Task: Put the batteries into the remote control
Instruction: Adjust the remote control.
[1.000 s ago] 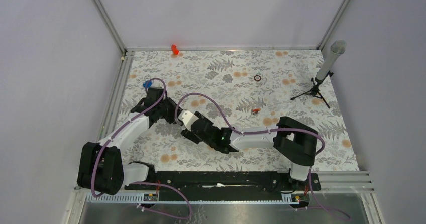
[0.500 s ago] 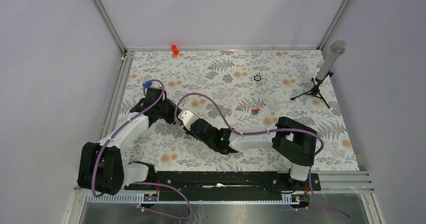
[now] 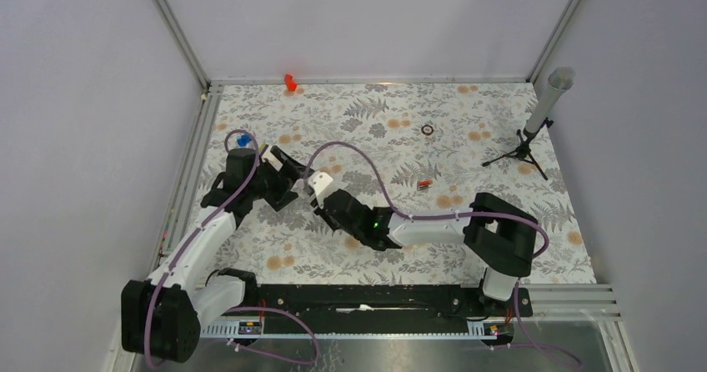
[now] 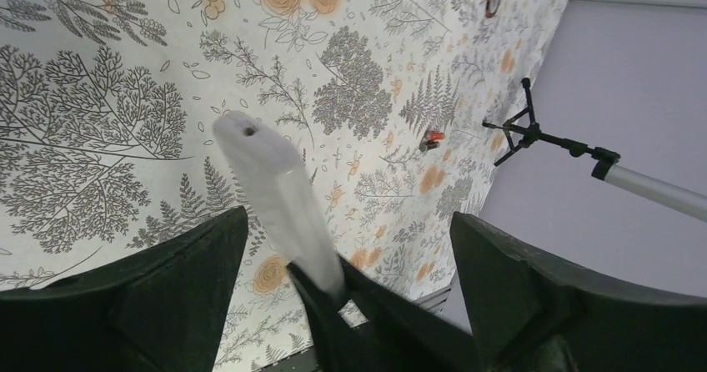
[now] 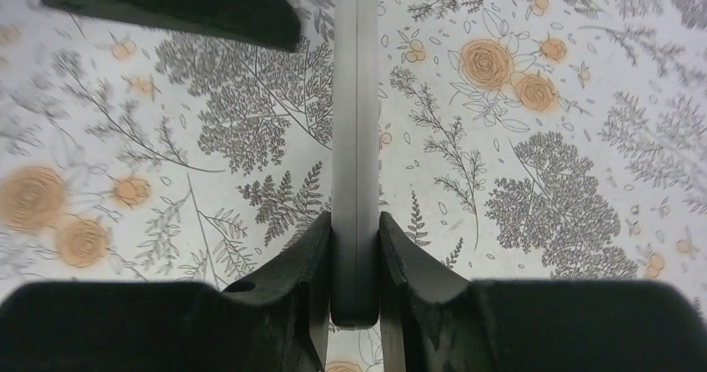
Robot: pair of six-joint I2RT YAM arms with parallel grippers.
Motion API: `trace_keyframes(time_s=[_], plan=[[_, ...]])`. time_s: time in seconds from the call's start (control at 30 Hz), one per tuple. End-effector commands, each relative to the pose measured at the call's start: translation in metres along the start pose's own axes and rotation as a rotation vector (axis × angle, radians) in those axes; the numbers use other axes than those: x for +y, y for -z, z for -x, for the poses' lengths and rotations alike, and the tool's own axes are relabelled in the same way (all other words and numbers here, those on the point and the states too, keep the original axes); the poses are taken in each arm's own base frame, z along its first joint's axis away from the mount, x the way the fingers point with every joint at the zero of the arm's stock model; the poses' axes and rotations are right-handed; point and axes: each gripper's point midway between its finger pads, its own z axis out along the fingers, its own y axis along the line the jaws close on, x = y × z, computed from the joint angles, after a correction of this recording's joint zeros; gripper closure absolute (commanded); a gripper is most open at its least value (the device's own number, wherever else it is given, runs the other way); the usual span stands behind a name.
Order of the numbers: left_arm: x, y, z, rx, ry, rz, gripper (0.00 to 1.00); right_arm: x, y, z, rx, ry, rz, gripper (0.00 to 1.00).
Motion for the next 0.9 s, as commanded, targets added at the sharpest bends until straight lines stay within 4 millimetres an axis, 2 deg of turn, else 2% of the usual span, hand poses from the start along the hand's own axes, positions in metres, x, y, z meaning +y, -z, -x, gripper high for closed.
trace_keyframes(time_s=[0.0,0.17,0.3,0.4,0.5,0.57,0.7,0.87], plan=[[-0.019,0.015,0.017,-0.093,-0.078,-0.103,0.01,-0.016,0.023,0.045,-0.085,-0.314,0.076,0.81],[-0.033,0.029,0.021,-0.112,-0.108,-0.155,0.01,-0.034,0.041,0.056,-0.074,-0.558,0.113,0.81],[-0.055,0.045,0.014,-0.110,-0.195,-0.277,0.01,-0.043,0.064,0.074,-0.096,-0.751,0.167,0.82],[-0.074,0.063,0.002,-0.091,-0.303,-0.404,0.01,-0.044,0.084,0.094,-0.128,-0.866,0.222,0.81],[-0.091,0.082,-0.020,-0.031,-0.394,-0.552,0.01,-0.044,0.101,0.110,-0.153,-0.975,0.273,0.81],[-0.096,0.091,-0.031,0.001,-0.416,-0.629,0.01,-0.042,0.113,0.120,-0.167,-1.039,0.339,0.81],[-0.102,0.094,-0.041,0.068,-0.374,-0.685,0.01,-0.044,0.134,0.142,-0.239,-1.157,0.444,0.81],[-0.126,0.100,-0.049,0.131,-0.350,-0.787,0.04,-0.040,0.151,0.166,-0.256,-1.177,0.548,0.80]])
